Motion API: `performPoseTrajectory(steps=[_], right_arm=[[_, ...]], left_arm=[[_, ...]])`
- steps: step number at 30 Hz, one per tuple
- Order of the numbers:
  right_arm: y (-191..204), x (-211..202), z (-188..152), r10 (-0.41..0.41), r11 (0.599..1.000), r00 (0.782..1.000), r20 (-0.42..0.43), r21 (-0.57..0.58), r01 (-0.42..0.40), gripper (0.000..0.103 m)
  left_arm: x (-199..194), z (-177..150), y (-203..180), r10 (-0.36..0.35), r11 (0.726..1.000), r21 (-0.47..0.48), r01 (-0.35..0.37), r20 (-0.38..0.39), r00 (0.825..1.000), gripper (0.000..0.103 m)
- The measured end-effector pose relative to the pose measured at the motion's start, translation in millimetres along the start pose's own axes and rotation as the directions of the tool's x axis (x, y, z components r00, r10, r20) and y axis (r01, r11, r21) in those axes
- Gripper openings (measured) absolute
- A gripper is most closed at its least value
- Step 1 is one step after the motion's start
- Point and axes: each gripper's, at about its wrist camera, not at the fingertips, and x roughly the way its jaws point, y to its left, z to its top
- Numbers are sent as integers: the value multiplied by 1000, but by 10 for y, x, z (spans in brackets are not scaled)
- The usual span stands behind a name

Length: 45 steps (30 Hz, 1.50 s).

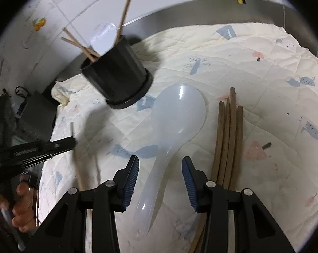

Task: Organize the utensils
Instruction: 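Grasp the chopstick with the left tool while the right tool grasps the white ladle handle, then lift the chopstick and white ladle upright and carry them over the black pot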

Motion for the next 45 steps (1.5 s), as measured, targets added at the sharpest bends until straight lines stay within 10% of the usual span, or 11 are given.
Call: performPoseTrajectory(steps=[21,37,45], right_arm=[[218,386,204,-161,984,987,-17,-74,159,74],[346,445,96,-267,929,963,-29,-276,249,48],[139,344,91,-182,967,983,-33,-188,173,27]], left_arm=[[-192,167,-2,-60,998,38,58,38,998,6],[-222,215,31,-59,998,36,57,48,997,6],[-321,227,-57,-67,996,58,63,74,995,6]])
